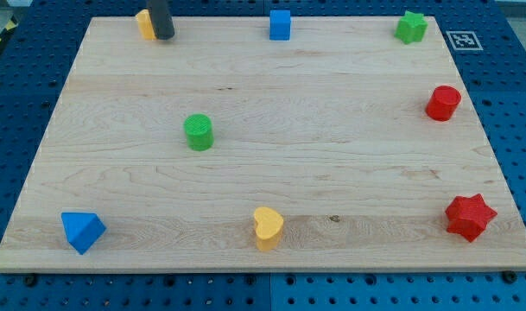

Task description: Move the yellow hexagon to the top left

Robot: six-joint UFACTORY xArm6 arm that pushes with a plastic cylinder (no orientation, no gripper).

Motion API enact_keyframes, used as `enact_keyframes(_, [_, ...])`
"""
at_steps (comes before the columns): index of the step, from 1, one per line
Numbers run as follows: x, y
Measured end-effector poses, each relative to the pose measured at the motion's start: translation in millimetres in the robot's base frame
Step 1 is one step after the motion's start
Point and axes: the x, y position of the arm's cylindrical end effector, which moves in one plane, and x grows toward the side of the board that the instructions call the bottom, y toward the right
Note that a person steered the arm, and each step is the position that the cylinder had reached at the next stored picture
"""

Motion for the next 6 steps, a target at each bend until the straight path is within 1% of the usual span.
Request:
enact_keyframes(2, [-0.9,5.4])
enact_keyframes(3, [-13.6,36.5])
enact_keyframes(4, [-38.6,42.7])
enact_keyframes(5, [-39.2,33.5])
enact_keyframes(6, [-31.2,14.7])
